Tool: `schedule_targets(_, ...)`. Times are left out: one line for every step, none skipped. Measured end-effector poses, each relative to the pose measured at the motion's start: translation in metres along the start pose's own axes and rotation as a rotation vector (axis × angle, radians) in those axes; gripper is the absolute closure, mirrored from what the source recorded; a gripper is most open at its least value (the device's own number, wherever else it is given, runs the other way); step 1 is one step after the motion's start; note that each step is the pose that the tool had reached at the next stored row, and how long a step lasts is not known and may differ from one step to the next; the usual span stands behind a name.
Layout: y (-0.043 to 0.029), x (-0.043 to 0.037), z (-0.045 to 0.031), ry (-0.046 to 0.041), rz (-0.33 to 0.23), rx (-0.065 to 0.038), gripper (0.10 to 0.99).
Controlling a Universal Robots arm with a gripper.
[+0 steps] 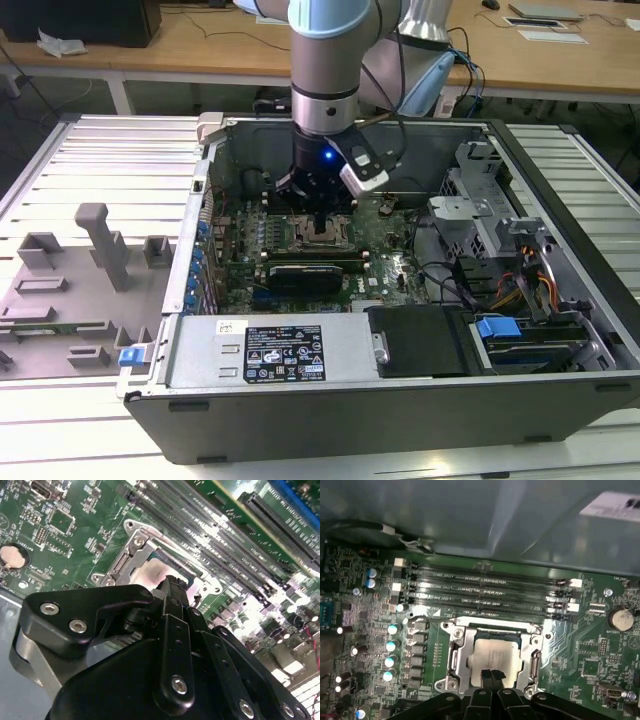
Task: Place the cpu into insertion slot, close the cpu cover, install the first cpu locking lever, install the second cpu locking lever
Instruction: 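Close the cpu cover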
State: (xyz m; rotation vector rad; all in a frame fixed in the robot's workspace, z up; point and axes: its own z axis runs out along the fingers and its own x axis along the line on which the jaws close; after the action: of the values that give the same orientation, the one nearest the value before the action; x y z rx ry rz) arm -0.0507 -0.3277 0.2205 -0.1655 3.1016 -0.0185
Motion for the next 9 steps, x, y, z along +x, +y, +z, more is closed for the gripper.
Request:
schedule_targets(0.0002,0.0022,0.0002,-0.0029,0.000,0.000,0.980)
schedule_targets(0.0005,0.0049,0.0003,-0.0051,0.000,0.001,0.980)
schedule_targets(0.0007,0.0068,0.0005,-0.0059,0.000,0.001,0.980)
schedule_targets(0.0012,0.0112,0.0009,-0.0072,0.000,0.001,0.980)
schedule_targets(0.0014,0.0135,0.0012,-0.0076,0.000,0.001,0.980)
schedule_targets(0.0016,0.0153,0.0014,-0.0078,0.000,0.001,0.980)
schedule_targets(0.0020,0.0187,0.0018,-0.0082,0.000,0.001,0.980)
schedule_targets(0.0022,0.0207,0.0020,-0.0083,0.000,0.001,0.980)
schedule_targets(0.0025,0.0224,0.0022,-0.0084,0.000,0.001,0.980)
